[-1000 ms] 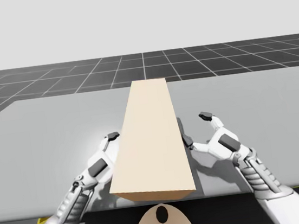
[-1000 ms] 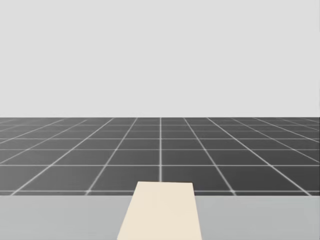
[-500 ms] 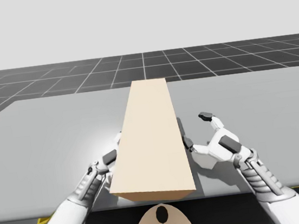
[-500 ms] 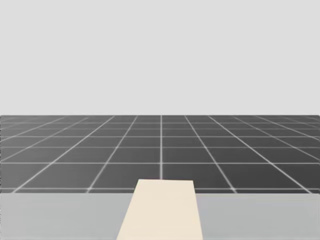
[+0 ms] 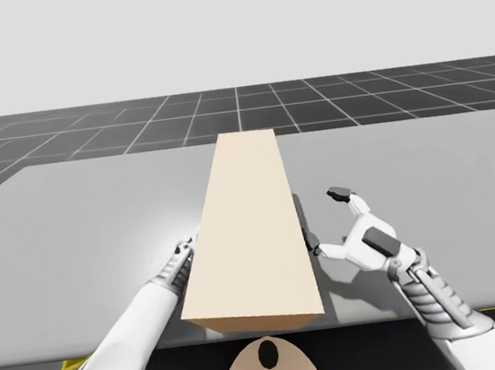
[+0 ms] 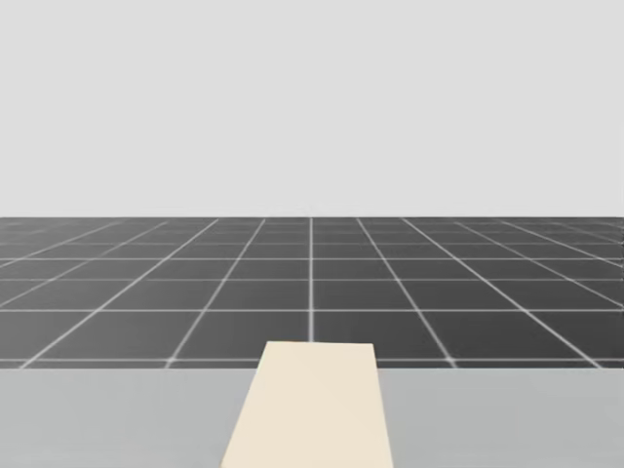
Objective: Retrieve the object from inside the box.
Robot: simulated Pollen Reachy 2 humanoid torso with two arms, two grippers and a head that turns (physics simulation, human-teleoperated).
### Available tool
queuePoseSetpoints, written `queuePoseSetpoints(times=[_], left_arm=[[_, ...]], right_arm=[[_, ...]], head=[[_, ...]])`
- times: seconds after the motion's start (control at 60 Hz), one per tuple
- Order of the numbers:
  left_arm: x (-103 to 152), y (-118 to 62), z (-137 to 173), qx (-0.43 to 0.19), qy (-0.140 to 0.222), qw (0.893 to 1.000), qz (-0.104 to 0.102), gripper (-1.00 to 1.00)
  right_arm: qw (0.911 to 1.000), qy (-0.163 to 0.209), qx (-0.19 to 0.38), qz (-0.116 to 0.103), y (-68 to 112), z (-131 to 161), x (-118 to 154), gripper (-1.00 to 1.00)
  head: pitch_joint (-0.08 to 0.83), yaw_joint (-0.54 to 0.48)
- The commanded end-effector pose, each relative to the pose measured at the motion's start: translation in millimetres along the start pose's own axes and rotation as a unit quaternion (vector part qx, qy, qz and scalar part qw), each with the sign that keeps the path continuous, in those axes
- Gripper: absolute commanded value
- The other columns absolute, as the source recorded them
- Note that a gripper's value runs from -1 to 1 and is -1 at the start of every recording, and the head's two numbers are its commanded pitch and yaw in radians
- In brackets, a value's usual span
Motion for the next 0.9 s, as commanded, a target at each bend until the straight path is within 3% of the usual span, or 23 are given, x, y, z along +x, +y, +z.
queuePoseSetpoints(times=[0.017, 0.317, 0.433, 0.45, 0.467, 0.483, 0.5, 0.517, 0.617, 0.9], left_arm=[[-3.9, 7.5, -18.4, -0.029, 0.005, 1.0, -0.005, -1.0], [3.1, 23.2, -45.2, -0.068, 0.004, 0.998, -0.017, -1.0], [3.3, 21.2, -55.7, -0.097, 0.008, 0.995, -0.003, -1.0], [2.0, 20.6, -57.7, -0.098, 0.004, 0.995, 0.001, -0.86], [0.9, 20.1, -59.8, -0.1, 0.003, 0.995, 0.005, -0.53], [0.2, 19.9, -60.7, -0.1, 0.001, 0.995, 0.007, -0.07], [-0.7, 19.7, -61.8, -0.102, 0.001, 0.995, 0.011, 0.2], [-3.6, 18.9, -63.7, -0.109, 0.003, 0.994, 0.02, 0.85], [-13.9, 14.9, -68.0, -0.124, 0.016, 0.992, 0.036, 0.96], [-11.9, 14.3, -58.4, -0.123, 0.018, 0.992, 0.037, 1.0]], right_arm=[[1.0, -0.003, 0.003, 0.002, 0.8, 0.8, 1.2, -1.0], [0.9999, -0.004, 0.008, 0.005, 1.6, 1.2, 2.4, -1.0], [0.9999, -0.003, 0.009, 0.006, 2.4, 0.5, 2.0, -1.0], [0.9999, -0.003, 0.01, 0.007, 2.5, 0.5, 2.1, -1.0], [0.9999, -0.003, 0.009, 0.007, 2.5, 0.5, 2.1, -1.0], [0.9999, -0.003, 0.009, 0.007, 2.5, 0.4, 2.1, -1.0], [0.9999, -0.003, 0.009, 0.007, 2.5, 0.4, 2.1, -1.0], [0.9999, -0.003, 0.01, 0.007, 2.5, 0.5, 2.1, -1.0], [0.9999, -0.004, 0.009, 0.006, 2.3, 0.9, 2.5, -1.0], [0.9999, -0.006, 0.009, 0.006, 2.1, 2.2, 3.3, -1.0]], head=[[0.014, -0.01], [0.028, -0.03], [0.036, -0.04], [0.037, -0.04], [0.037, -0.04], [0.038, -0.04], [0.037, -0.04], [0.038, -0.04], [0.039, -0.04], [0.04, -0.04]])
